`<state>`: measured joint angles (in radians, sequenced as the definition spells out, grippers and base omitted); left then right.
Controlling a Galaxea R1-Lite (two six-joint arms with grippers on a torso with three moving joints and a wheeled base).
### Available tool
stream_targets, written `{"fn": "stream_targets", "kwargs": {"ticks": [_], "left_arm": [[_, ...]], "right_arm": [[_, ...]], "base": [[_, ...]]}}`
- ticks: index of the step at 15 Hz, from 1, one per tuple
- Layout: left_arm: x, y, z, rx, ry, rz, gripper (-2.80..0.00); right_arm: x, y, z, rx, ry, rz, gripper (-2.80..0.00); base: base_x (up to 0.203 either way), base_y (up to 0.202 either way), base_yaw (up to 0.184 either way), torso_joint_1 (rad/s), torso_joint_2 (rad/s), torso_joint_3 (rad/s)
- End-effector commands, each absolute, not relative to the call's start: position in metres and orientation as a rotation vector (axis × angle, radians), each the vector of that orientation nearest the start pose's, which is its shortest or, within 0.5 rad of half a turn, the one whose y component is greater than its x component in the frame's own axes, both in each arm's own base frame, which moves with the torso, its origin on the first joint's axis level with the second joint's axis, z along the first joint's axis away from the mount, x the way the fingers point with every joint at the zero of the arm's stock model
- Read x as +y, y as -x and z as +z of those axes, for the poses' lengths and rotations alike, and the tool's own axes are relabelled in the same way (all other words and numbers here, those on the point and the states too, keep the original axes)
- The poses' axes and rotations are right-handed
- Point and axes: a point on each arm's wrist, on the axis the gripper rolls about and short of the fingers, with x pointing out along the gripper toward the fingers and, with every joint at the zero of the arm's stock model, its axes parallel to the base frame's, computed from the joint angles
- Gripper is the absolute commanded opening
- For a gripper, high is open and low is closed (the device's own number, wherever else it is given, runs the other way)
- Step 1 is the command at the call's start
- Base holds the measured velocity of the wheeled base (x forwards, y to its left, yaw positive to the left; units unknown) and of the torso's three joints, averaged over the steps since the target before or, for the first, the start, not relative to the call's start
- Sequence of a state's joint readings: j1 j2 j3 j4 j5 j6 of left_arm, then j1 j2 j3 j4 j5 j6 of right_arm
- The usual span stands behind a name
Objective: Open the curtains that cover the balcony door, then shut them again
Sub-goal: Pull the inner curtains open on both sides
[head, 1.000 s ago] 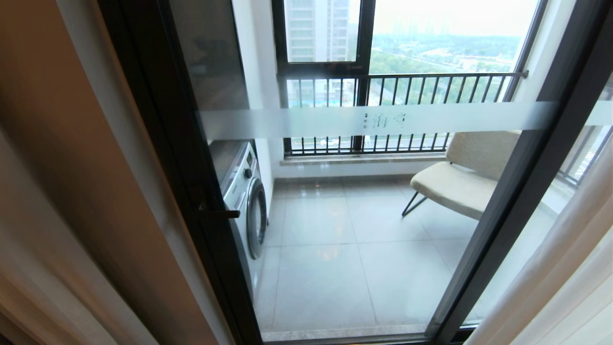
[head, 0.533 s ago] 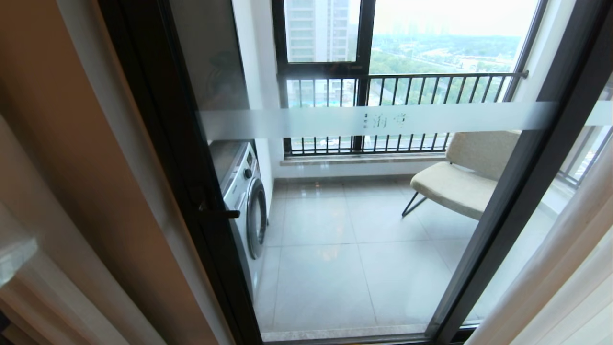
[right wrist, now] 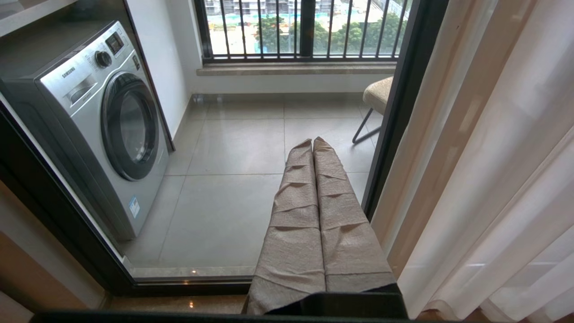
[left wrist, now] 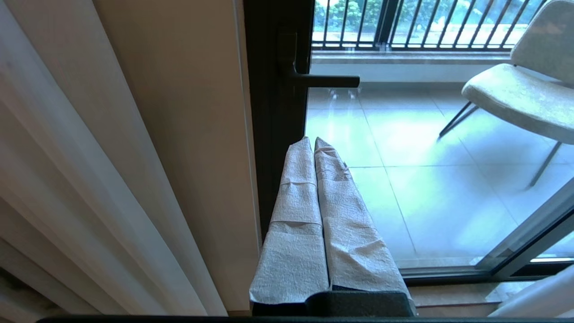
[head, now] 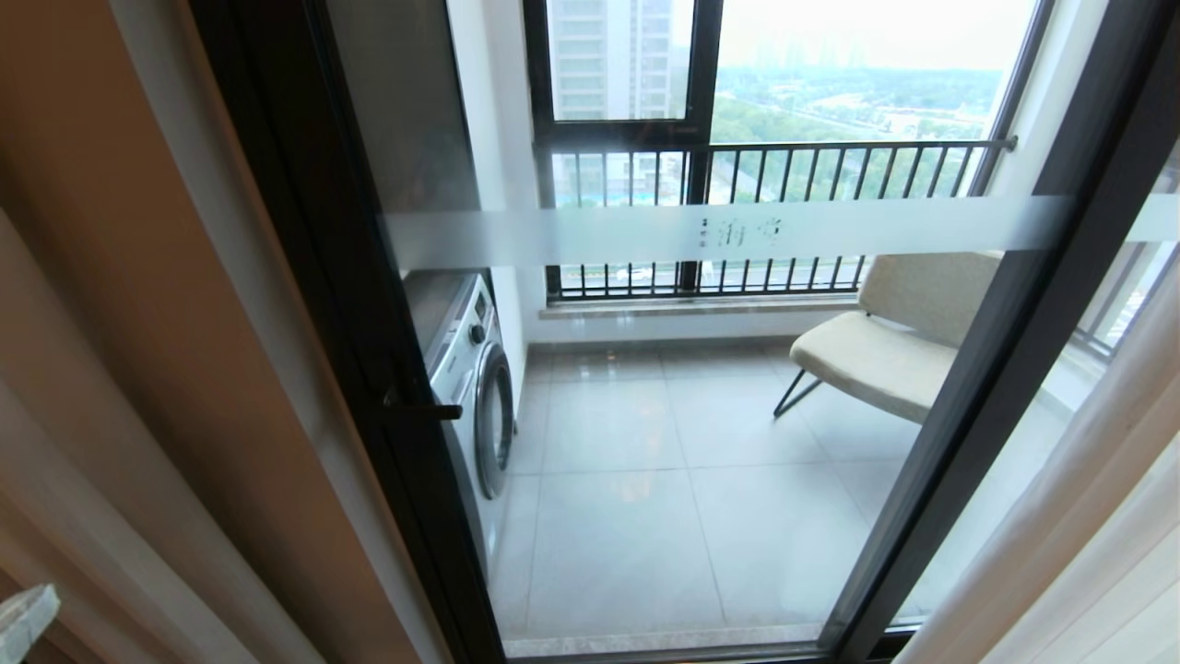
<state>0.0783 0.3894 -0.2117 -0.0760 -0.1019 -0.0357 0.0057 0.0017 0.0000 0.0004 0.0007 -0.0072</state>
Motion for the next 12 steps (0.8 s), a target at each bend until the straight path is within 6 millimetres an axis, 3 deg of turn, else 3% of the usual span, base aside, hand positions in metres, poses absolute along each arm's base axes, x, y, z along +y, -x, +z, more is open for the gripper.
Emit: {"fn": "stream_targets", "kwargs": {"ticks": [1,4,9,12], "left_arm": [[-0.002,0.002,0.122,0.065,0.024,-0.021,-2.8],[-0.002,0.001,0.097,0.08,-0.036,-0.095,-2.8],[0.0,0.021,0.078,0.017,-0.04,-0.033,-2.8],[0.0,0.023,0.077,-0.008,-0.035,-0.018,-2.8]], "right_arm": [[0.0,0.023,0.075,0.003,0.009,0.008,-2.8],[0.0,0.023,0.075,0.003,0.009,0.007,-2.8],[0.0,0.023,0.075,0.003,0.008,0.008,-2.8],[0.0,0.023,0.076,0.002,0.008,0.008,-2.8]], "base": [[0.0,0.0,0.0,0.0,0.0,0.0],[0.0,0.0,0.0,0.0,0.0,0.0],[0.0,0.0,0.0,0.0,0.0,0.0],[0.0,0.0,0.0,0.0,0.0,0.0]]}}
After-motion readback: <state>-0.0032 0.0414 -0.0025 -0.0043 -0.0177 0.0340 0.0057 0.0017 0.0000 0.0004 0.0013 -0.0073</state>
